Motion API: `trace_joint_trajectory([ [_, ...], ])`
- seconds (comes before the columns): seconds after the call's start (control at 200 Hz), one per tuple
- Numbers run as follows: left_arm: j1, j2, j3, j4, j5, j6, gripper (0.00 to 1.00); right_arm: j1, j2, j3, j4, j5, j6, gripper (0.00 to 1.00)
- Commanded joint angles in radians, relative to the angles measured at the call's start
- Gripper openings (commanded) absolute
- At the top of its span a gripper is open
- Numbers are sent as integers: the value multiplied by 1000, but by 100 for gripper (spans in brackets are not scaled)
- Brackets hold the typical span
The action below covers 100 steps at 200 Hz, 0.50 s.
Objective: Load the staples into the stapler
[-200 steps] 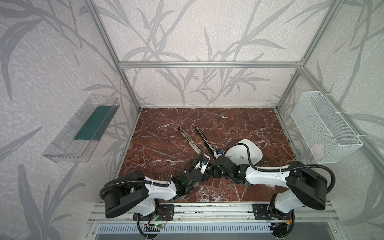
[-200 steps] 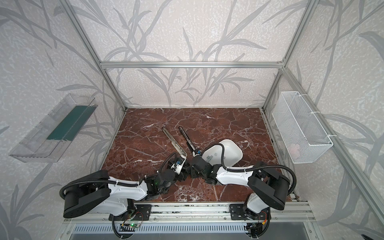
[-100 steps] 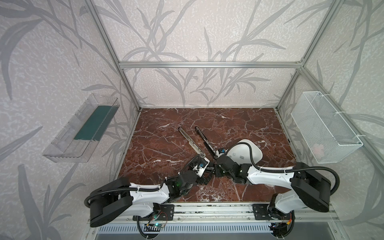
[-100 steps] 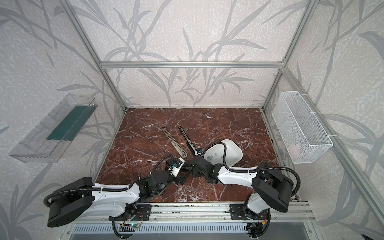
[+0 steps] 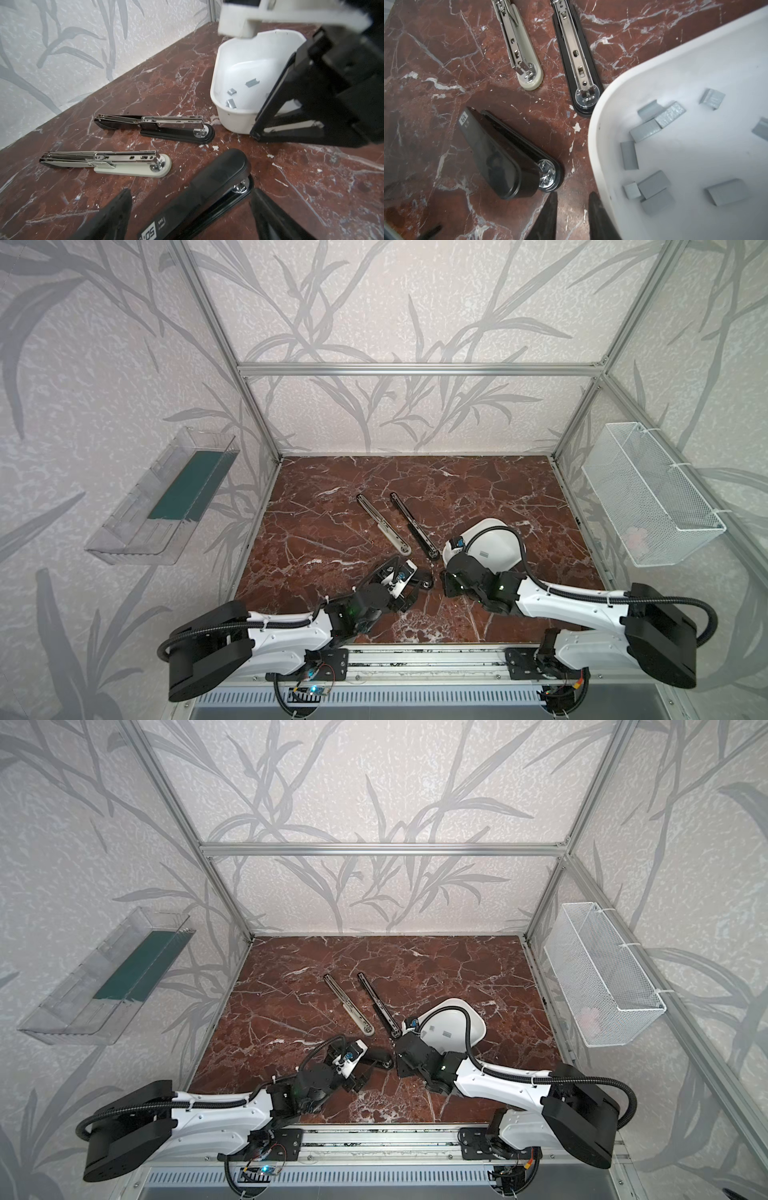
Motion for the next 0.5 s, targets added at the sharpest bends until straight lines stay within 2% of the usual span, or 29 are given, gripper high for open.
trace_joint_trajectory([
  [0.0, 2, 48, -9, 121, -83, 33, 85, -42, -55, -31, 74, -160, 65, 36],
  [0.07, 4, 55, -27, 182, -144, -31, 88, -51, -85, -54, 88, -208, 140, 45],
  [0.155, 19, 28, -5, 88, -195, -184, 88, -50, -116, -81, 131, -227, 206, 55],
  [0.295, 47, -22, 13, -59, -210, -415, 87, -53, -95, -142, 310, -235, 331, 59],
  [0.495, 76, -154, 26, -295, -247, -667, 87, -53, -3, -172, 473, -255, 413, 62],
])
